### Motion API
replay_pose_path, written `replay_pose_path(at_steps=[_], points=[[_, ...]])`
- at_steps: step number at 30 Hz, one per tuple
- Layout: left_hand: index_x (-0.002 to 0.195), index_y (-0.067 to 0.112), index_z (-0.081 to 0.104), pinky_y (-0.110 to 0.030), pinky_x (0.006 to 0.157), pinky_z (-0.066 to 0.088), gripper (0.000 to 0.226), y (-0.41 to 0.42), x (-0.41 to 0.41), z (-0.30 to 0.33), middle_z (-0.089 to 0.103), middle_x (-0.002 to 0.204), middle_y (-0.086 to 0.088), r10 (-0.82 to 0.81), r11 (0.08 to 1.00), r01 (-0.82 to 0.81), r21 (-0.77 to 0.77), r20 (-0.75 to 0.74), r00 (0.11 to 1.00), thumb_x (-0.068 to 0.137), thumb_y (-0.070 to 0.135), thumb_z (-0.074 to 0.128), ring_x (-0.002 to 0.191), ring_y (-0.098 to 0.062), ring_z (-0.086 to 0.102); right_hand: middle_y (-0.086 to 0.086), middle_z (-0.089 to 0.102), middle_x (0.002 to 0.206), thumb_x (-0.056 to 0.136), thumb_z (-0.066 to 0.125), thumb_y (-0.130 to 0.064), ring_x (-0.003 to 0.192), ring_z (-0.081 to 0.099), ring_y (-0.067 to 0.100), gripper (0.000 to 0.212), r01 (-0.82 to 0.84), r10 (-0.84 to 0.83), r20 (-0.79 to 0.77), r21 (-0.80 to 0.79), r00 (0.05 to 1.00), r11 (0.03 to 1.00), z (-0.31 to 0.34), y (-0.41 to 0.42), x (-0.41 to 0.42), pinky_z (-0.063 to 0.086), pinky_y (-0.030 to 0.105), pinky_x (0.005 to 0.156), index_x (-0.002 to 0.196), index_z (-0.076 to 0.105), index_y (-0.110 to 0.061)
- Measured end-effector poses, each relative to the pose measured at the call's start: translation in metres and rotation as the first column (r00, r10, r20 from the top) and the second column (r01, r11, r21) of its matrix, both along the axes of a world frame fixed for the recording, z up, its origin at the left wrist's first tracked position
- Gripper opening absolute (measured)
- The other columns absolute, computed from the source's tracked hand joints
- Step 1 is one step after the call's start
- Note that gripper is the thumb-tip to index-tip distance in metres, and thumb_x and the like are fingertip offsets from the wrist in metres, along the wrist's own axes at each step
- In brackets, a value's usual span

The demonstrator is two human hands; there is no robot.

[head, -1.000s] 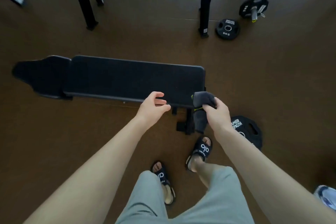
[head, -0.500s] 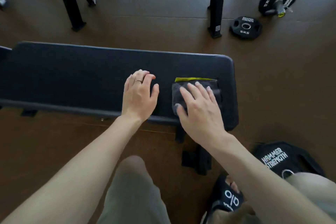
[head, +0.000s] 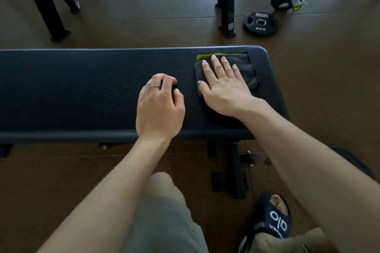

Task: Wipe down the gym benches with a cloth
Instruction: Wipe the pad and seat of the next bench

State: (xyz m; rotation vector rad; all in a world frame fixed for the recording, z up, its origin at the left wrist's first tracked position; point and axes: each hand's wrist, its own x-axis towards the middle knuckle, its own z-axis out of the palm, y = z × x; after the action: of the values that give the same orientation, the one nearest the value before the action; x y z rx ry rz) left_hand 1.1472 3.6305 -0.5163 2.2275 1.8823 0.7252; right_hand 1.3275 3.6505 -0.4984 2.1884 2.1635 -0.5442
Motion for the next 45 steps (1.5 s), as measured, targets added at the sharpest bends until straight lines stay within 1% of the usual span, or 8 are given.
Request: replay_pose_path(at_steps=[8,12,17,24,28,31,38,45], points=[[0.124,0.019,0.062,-0.046,0.107,0.049,0.035,-0.003,0.001,0.004,0.063,0.13,-0.004,0.007,1.0,-0.007,-0.005,0.021,1.0,0.099,0.033,0.043,0.121,-0.022,0.06,-0.007,-0.028,0.167,0.103,0.002,-0.058,0.152,-0.029,0.014,0.065,-0.078,0.078,0.001,-0.019,0.997,0.997,0.013,-0.103,-0.011,-0.014,0.039,0.126,0.161,-0.015,-0.034],[0.123,0.019,0.063,-0.047,0.106,0.05,0.033,-0.002,0.0,0.001,0.063,0.129,-0.003,0.015,1.0,-0.014,-0.008,0.044,0.999,0.098,0.029,0.045,0.119,-0.022,0.061,-0.007,-0.009,0.172,0.108,0.012,-0.054,0.157,-0.014,0.014,0.06,-0.015,0.015,-0.068,-0.005,0.998,1.0,0.017,-0.075,-0.011,-0.005,0.039,0.128,0.164,0.004,-0.033],[0.124,0.016,0.065,-0.048,0.106,0.051,0.031,-0.002,-0.001,0.001,0.064,0.13,-0.005,0.019,1.0,-0.018,-0.021,0.074,0.997,0.1,0.019,0.045,0.121,-0.024,0.061,0.001,-0.013,0.172,0.108,0.008,-0.048,0.157,-0.015,0.021,0.061,0.05,-0.055,0.037,0.112,0.998,0.992,-0.004,-0.053,-0.033,-0.008,0.044,0.128,0.164,-0.005,-0.025],[0.123,0.014,0.067,-0.046,0.103,0.053,0.038,-0.003,-0.001,0.003,0.065,0.133,-0.005,0.028,0.999,-0.026,-0.021,0.113,0.993,0.1,0.022,0.038,0.121,-0.023,0.062,-0.008,-0.01,0.17,0.107,0.003,-0.051,0.157,-0.014,0.016,0.059,-0.126,0.125,0.02,0.161,0.992,0.979,-0.004,-0.093,-0.034,-0.005,0.042,0.129,0.163,-0.002,-0.033],[0.124,0.015,0.066,-0.044,0.103,0.053,0.035,-0.006,-0.002,0.003,0.064,0.136,-0.004,0.031,0.999,-0.027,-0.035,0.114,0.993,0.099,0.021,0.043,0.123,-0.024,0.061,-0.004,0.006,0.172,0.1,0.001,-0.051,0.159,0.004,0.019,0.067,0.103,-0.12,0.061,0.237,0.991,0.966,-0.01,-0.096,0.022,0.0,0.04,0.128,0.163,0.013,-0.03],[0.12,0.013,0.066,-0.047,0.106,0.051,0.031,-0.005,0.001,0.002,0.064,0.132,-0.006,0.04,0.999,-0.037,-0.028,0.083,0.996,0.098,0.017,0.044,0.12,-0.026,0.061,-0.001,0.001,0.172,0.1,0.001,-0.05,0.159,-0.003,0.02,0.068,0.261,-0.274,0.049,0.178,0.961,0.949,-0.013,-0.096,0.018,-0.003,0.042,0.128,0.164,0.007,-0.03],[0.12,0.012,0.066,-0.05,0.104,0.052,0.029,-0.006,-0.002,0.004,0.065,0.13,-0.007,0.022,1.0,-0.021,-0.017,0.09,0.996,0.1,0.011,0.045,0.119,-0.026,0.062,-0.006,-0.001,0.172,0.107,0.005,-0.054,0.158,-0.007,0.017,0.06,0.001,-0.006,0.021,0.222,1.0,0.975,-0.013,-0.117,-0.036,0.001,0.044,0.129,0.163,0.005,-0.035],[0.118,0.011,0.064,-0.051,0.102,0.051,0.031,-0.006,0.003,0.004,0.063,0.127,-0.007,0.04,0.999,-0.038,-0.023,0.059,0.997,0.098,0.017,0.041,0.114,-0.029,0.06,0.001,0.003,0.173,0.099,0.002,-0.053,0.159,-0.002,0.021,0.068,0.412,-0.427,0.026,0.214,0.904,0.886,-0.017,-0.125,0.028,0.002,0.046,0.128,0.164,0.011,-0.032]])
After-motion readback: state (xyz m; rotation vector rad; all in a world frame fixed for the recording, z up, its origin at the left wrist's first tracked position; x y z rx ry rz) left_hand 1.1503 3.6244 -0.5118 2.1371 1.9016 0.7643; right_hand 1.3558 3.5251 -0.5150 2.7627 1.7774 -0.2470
